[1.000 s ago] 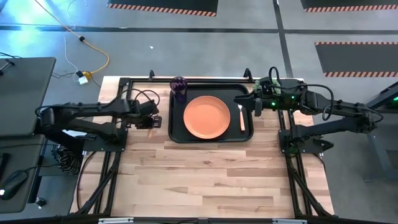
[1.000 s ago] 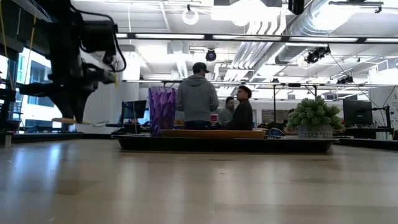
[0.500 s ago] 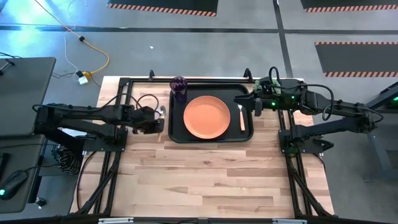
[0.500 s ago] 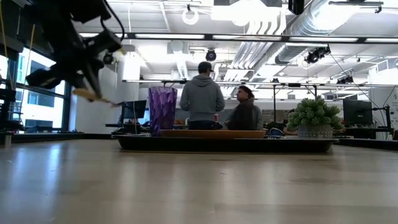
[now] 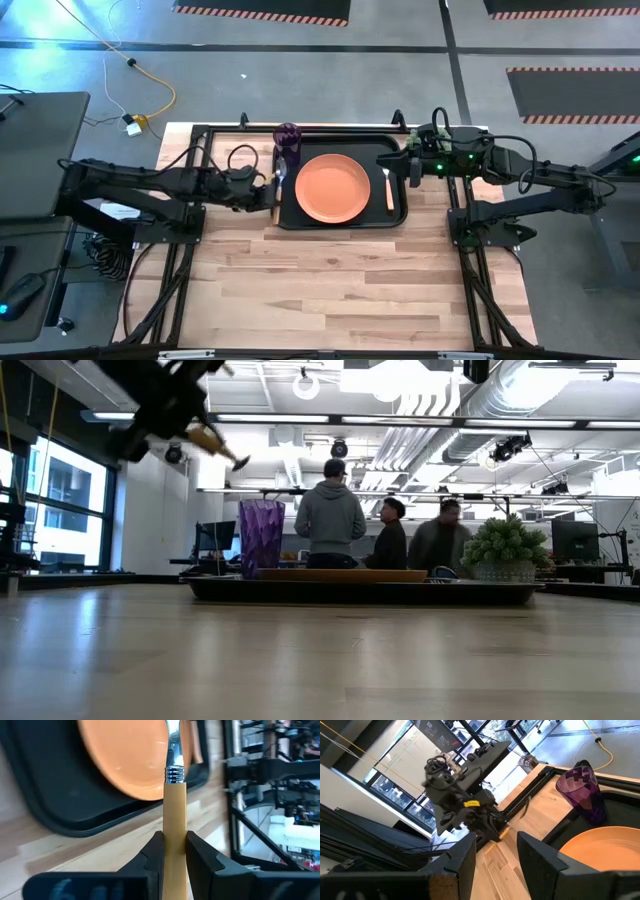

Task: Pick and place plate/cup/fork/spoon on tray
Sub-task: Put the yellow spoon to the right of the orange plate on the black serving tray

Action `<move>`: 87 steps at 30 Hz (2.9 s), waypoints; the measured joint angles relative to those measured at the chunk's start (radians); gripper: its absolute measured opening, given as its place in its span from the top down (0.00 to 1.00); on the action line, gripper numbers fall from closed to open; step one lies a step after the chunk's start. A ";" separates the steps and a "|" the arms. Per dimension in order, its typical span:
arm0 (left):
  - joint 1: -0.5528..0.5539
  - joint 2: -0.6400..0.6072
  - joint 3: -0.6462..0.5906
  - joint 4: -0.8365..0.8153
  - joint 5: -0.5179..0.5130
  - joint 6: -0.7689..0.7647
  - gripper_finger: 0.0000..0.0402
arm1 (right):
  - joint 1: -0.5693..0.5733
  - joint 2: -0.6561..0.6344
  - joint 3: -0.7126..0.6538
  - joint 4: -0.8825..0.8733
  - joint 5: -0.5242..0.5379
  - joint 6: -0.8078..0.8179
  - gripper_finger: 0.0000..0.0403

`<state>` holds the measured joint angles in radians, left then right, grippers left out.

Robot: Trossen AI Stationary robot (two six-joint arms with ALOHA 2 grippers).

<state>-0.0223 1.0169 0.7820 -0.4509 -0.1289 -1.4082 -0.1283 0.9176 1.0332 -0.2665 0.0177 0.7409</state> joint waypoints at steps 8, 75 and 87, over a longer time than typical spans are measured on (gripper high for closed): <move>-0.055 0.154 0.164 -0.006 -0.017 0.021 0.89 | 0.000 0.000 0.000 -0.006 0.000 0.042 0.66; -0.413 0.994 0.537 0.010 -0.060 -0.329 0.87 | 0.000 0.108 0.000 -0.381 0.031 0.179 0.66; -0.382 1.002 0.537 0.001 0.011 -0.331 0.86 | 0.000 0.108 0.000 -0.381 0.031 0.174 0.66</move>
<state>-0.4042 2.0190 1.3191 -0.4497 -0.1177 -1.7390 -0.1280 1.0260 1.0328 -0.6472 0.0490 0.9154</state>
